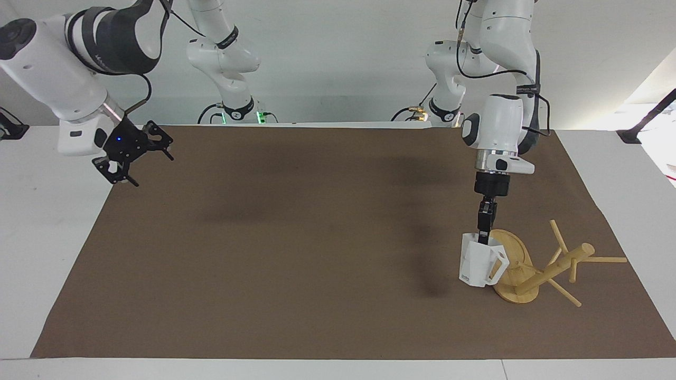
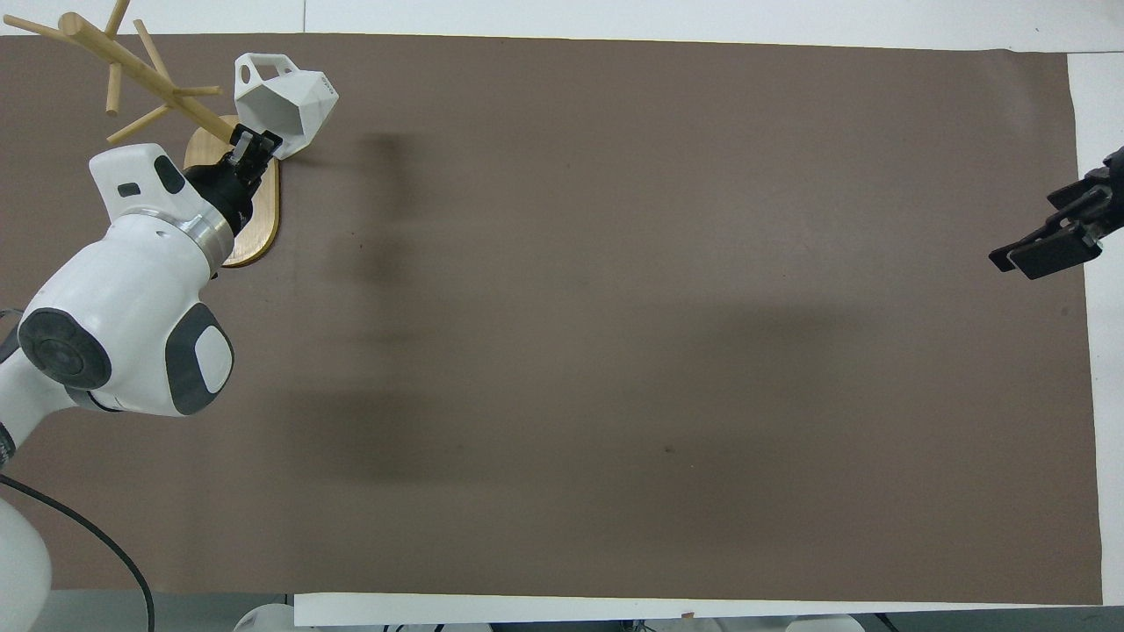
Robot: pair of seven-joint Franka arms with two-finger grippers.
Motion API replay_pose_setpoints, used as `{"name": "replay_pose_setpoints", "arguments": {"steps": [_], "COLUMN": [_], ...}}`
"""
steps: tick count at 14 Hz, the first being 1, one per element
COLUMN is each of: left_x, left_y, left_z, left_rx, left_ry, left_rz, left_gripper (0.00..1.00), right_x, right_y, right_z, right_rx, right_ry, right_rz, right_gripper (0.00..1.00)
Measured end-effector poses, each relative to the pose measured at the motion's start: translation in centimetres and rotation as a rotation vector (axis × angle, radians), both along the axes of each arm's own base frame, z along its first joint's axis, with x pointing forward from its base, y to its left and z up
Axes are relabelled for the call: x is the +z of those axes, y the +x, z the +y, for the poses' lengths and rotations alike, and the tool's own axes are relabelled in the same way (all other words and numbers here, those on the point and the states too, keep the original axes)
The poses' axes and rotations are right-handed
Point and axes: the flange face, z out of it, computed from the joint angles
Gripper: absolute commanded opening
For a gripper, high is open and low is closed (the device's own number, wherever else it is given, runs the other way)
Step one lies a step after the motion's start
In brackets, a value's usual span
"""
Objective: Hang cup on rack
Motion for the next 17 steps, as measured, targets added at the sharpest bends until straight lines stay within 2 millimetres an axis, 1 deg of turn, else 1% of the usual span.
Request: {"name": "replay_pose_setpoints", "arguments": {"steps": [2,5,6,7,9,12,13,14,15,16,17], "left_x": [0.0,-0.1,-0.2,-0.5,-1.0,-2.6,-2.9,-3.0,-3.0,-2.9,-2.5], "left_y": [0.2,0.5,0.6,0.6,0.5,0.8,0.9,1.0,1.2,1.5,2.1], "left_z": [0.8,2.3,2.9,3.0,3.4,5.6,6.4,7.1,7.5,7.6,7.5], "left_rx": [0.014,0.041,0.051,0.053,0.06,0.098,0.113,0.125,0.132,0.133,0.131], "left_ry": [0.0,0.0,0.001,0.002,0.004,0.01,0.011,0.012,0.014,0.018,0.022], "left_rz": [-0.001,0.001,0.003,0.009,0.019,0.048,0.052,0.059,0.071,0.098,0.136], "left_gripper": [0.0,0.0,0.0,0.0,0.0,0.0,0.1,0.5,0.83,0.98,1.0], "right_x": [2.3,5.1,6.1,6.8,7.0,6.5,6.3,6.2,6.2,6.1,6.1], "right_y": [-0.6,-1.9,-2.4,-2.6,-2.7,-2.7,-2.7,-2.7,-2.8,-2.8,-2.8], "right_z": [-0.2,-1.0,-0.9,-0.6,0.3,0.7,0.8,1.0,1.5,2.2,2.7], "right_rx": [-0.109,-0.276,-0.312,-0.339,-0.41,-0.496,-0.512,-0.519,-0.517,-0.513,-0.51], "right_ry": [-0.025,-0.09,-0.114,-0.128,-0.141,-0.156,-0.16,-0.162,-0.165,-0.168,-0.17], "right_rz": [0.017,0.059,0.069,0.071,0.079,0.101,0.107,0.112,0.117,0.123,0.126], "right_gripper": [1.0,1.0,1.0,1.0,1.0,1.0,1.0,1.0,1.0,1.0,1.0]}}
